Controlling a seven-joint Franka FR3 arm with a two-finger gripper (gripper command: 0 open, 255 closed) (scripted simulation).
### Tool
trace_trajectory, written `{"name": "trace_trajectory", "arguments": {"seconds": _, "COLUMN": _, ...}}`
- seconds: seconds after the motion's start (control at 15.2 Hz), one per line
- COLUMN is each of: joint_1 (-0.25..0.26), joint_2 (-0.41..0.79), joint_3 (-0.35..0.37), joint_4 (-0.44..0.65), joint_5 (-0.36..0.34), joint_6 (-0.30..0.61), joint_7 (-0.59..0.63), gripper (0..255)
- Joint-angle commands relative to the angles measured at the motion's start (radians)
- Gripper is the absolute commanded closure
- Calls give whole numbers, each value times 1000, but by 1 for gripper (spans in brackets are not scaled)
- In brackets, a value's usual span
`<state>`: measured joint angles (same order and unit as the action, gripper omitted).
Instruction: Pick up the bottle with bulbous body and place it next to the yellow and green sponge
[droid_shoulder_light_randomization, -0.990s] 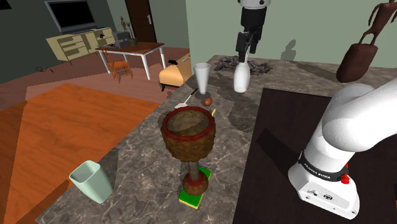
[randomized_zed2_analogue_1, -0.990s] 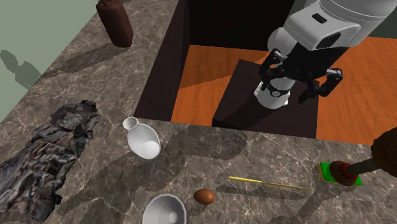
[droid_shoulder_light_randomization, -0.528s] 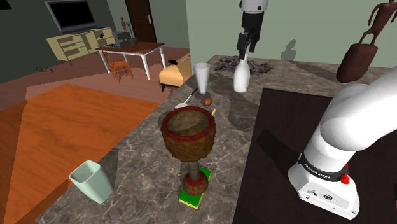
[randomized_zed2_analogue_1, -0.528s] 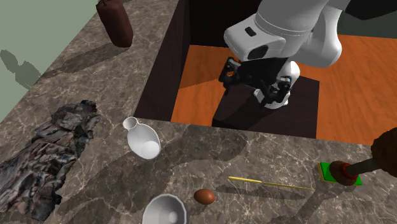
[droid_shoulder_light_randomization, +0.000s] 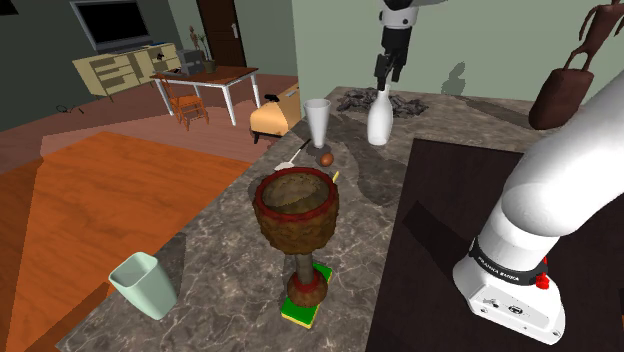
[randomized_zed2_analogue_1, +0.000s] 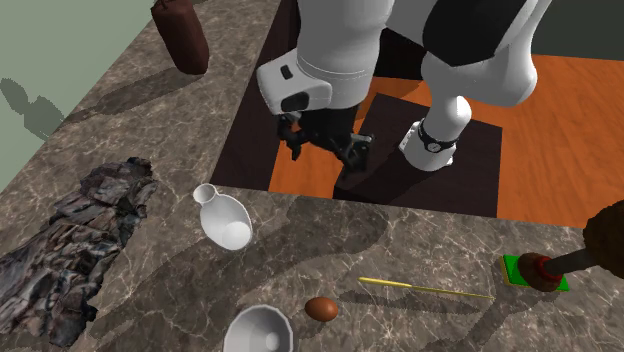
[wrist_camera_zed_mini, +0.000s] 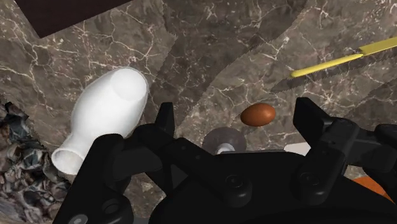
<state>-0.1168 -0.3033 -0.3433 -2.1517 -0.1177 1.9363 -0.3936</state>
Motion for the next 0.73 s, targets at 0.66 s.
{"name": "trace_trajectory", "arguments": {"seconds": 0.66, "joint_1": -84, "joint_2": 455, "joint_3": -151, "joint_4": 369, "joint_5": 232, "joint_6": 39, "joint_7": -286, "gripper": 0}}
